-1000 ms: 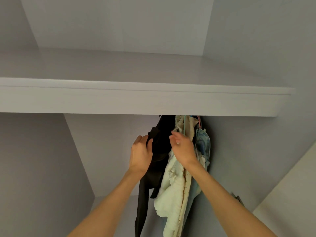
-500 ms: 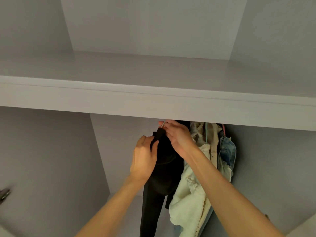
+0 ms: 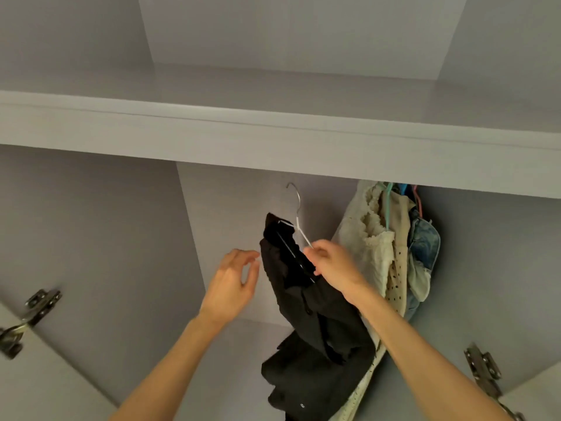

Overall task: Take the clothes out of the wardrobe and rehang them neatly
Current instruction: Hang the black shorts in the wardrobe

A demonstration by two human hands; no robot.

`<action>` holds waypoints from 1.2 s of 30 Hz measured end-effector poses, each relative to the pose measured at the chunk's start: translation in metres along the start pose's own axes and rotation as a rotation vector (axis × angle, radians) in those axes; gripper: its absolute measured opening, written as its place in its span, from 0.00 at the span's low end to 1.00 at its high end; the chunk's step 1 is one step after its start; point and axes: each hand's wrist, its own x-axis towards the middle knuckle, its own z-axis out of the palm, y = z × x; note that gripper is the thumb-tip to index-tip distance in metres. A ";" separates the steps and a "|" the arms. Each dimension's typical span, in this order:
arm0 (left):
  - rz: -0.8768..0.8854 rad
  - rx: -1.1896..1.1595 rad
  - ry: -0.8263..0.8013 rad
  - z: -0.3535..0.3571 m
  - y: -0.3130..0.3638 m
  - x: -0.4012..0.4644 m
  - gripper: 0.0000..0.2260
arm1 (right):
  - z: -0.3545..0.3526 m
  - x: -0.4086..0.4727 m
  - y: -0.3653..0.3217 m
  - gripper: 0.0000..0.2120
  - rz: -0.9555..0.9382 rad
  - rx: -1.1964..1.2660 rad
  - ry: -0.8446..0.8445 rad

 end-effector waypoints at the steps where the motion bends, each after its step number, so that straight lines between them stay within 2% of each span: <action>1: -0.034 0.023 -0.003 -0.003 -0.009 -0.001 0.12 | 0.000 -0.002 0.003 0.08 -0.037 -0.189 0.012; 3: -0.083 0.073 -0.023 -0.009 -0.025 -0.006 0.14 | 0.001 -0.008 0.008 0.10 -0.062 -0.407 0.075; 7: -0.150 0.167 -0.092 -0.021 -0.049 -0.028 0.21 | 0.007 -0.019 0.009 0.14 -0.148 -0.502 0.176; 11: -0.178 0.275 -0.106 -0.033 -0.065 -0.051 0.35 | 0.018 -0.025 0.002 0.16 -0.310 -0.420 0.119; 14: -0.225 0.308 -0.139 -0.050 -0.078 -0.065 0.39 | 0.033 -0.025 0.000 0.17 -0.342 -0.294 0.076; 16: -0.243 0.298 -0.142 -0.062 -0.082 -0.074 0.38 | 0.048 -0.027 -0.003 0.17 -0.368 -0.233 0.035; 19: -0.205 0.358 -0.037 -0.076 -0.086 -0.094 0.32 | 0.070 -0.032 -0.007 0.18 -0.423 -0.219 -0.019; 25: -0.229 0.455 0.034 -0.113 -0.083 -0.129 0.30 | 0.096 -0.032 -0.029 0.14 -0.443 -0.077 -0.278; 28: -0.310 0.472 0.128 -0.130 -0.081 -0.154 0.26 | 0.122 -0.032 -0.045 0.13 -0.501 -0.034 -0.359; 32: -0.537 0.431 0.282 -0.147 -0.074 -0.191 0.24 | 0.164 -0.032 -0.052 0.13 -0.617 -0.011 -0.458; 36: -0.729 0.479 0.447 -0.151 -0.054 -0.221 0.18 | 0.202 -0.026 -0.058 0.23 -0.801 -0.091 -0.483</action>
